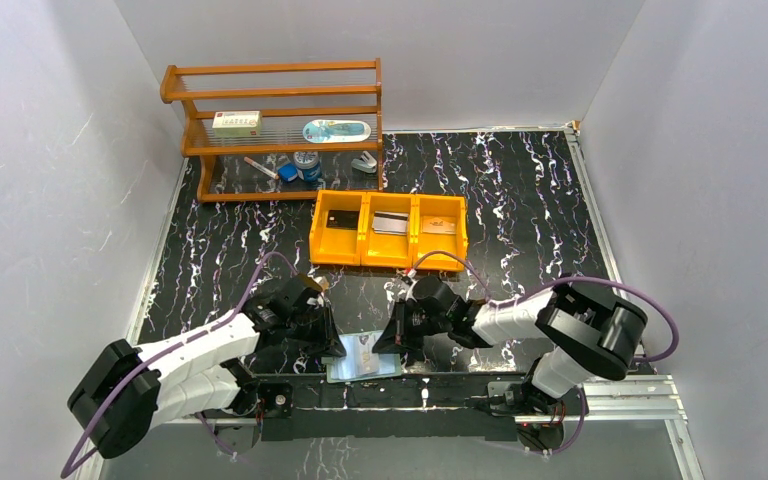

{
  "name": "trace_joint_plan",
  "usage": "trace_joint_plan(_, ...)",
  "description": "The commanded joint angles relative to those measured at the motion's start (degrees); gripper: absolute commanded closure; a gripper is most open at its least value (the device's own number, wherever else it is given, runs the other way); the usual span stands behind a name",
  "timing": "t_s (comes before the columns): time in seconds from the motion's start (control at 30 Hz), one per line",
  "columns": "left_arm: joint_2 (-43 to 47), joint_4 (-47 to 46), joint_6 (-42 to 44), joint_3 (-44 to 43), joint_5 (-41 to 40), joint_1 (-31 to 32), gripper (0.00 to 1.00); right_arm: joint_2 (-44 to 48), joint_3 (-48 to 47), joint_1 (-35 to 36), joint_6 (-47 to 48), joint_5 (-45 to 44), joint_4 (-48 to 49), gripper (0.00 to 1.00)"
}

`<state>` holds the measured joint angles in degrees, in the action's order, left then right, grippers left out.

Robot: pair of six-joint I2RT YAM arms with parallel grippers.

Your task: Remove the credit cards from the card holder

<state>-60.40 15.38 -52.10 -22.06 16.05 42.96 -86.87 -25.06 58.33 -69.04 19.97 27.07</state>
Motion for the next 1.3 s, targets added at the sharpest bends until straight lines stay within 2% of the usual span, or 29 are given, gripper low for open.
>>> trace_joint_plan(0.0,2.19,3.96,0.85,0.58,-4.29,0.19,0.84,-0.48,0.58,-0.40,0.11,0.08,1.15,0.88)
trace_joint_plan(0.1,3.67,3.85,1.82,-1.11,-4.68,0.27,0.81,-4.11,-0.99,-0.41,-0.53,1.56,2.57,0.87)
trace_joint_plan(0.23,3.93,1.14,3.16,-3.44,-4.58,0.28,0.78,-6.68,0.56,-0.41,-3.53,2.10,9.17,0.83)
trace_joint_plan(0.37,1.42,-6.20,4.80,-3.66,2.56,0.58,0.77,-7.88,0.30,-1.07,-3.96,1.52,6.36,0.79)
trace_joint_plan(0.5,-3.96,-7.29,6.63,-3.38,6.36,1.72,0.78,-7.45,0.36,-1.21,-3.82,0.71,5.78,0.76)
trace_joint_plan(0.67,-7.24,-6.67,4.72,-0.59,5.24,3.12,0.82,-6.72,-0.41,-1.20,-2.92,0.50,4.13,0.73)
trace_joint_plan(0.83,-7.59,-5.88,3.81,0.60,3.37,4.44,0.84,-6.08,-0.76,-1.12,-2.06,2.21,7.19,0.67)
trace_joint_plan(1.03,-8.30,-4.92,3.71,-0.05,1.74,4.98,0.85,-7.63,-3.29,-0.16,-0.43,3.76,7.72,0.67)
trace_joint_plan(1.27,-6.88,-3.66,3.17,0.17,0.03,5.11,0.85,-8.54,-3.24,-0.19,-0.42,4.46,9.93,0.84)
